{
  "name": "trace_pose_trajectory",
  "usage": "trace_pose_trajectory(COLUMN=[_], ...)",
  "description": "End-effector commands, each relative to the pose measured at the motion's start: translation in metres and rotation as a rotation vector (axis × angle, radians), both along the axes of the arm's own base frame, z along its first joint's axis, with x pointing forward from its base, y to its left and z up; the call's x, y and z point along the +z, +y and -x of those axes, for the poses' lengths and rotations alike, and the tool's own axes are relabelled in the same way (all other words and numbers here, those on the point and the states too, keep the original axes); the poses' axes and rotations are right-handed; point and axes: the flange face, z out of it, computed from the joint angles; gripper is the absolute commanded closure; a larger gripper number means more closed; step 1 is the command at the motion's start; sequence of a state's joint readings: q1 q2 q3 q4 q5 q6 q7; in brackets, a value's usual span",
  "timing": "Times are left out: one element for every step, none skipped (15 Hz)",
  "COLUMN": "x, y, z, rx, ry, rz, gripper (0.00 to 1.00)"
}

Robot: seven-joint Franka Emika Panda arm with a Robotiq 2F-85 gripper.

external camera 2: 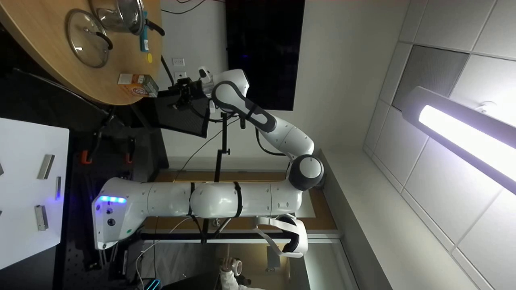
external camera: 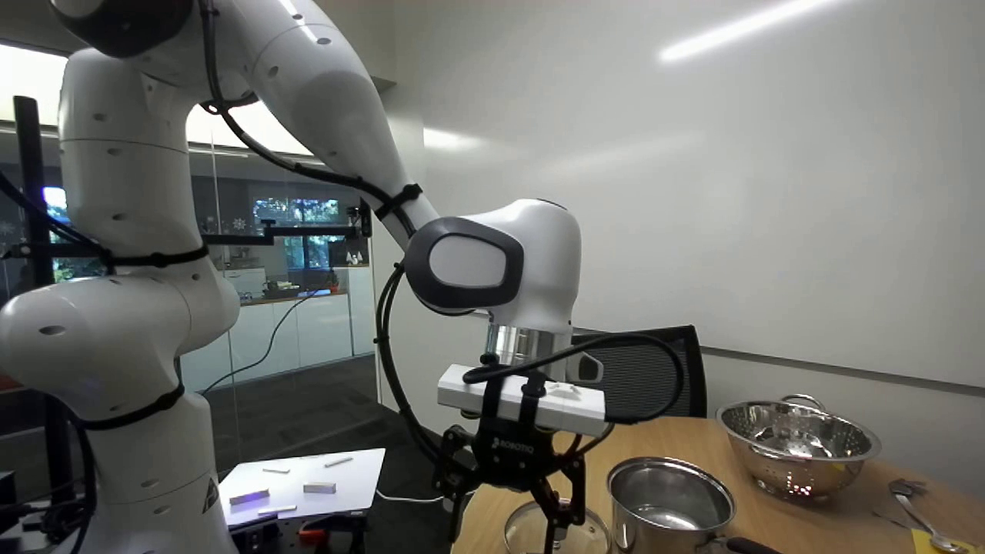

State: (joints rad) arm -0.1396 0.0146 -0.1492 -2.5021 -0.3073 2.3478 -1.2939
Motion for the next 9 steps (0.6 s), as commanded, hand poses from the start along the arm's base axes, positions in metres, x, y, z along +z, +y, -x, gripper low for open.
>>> trace_pose_trajectory(x=[-0.008, -0.01, -0.012, -0.013, -0.015, -0.017, -0.018, -0.02, -0.022], y=[-0.001, 0.0, 0.0, 0.001, 0.001, 0.002, 0.002, 0.003, 0.003], z=[0.003, 0.003, 0.002, 0.002, 0.002, 0.001, 0.001, 0.002, 0.002], rx=[0.004, 0.01, 0.013, 0.015, 0.018, 0.021, 0.027, 0.029, 0.031], ry=[-0.031, -0.034, -0.043, -0.05, -0.055, -0.062, -0.067, -0.069, -0.072], rz=[-0.014, -0.014, -0.01, -0.009, -0.008, -0.008, -0.006, -0.006, -0.008], gripper=[0.0, 0.0, 0.0, 0.0, 0.0, 0.0, 0.0, 0.0, 0.0])
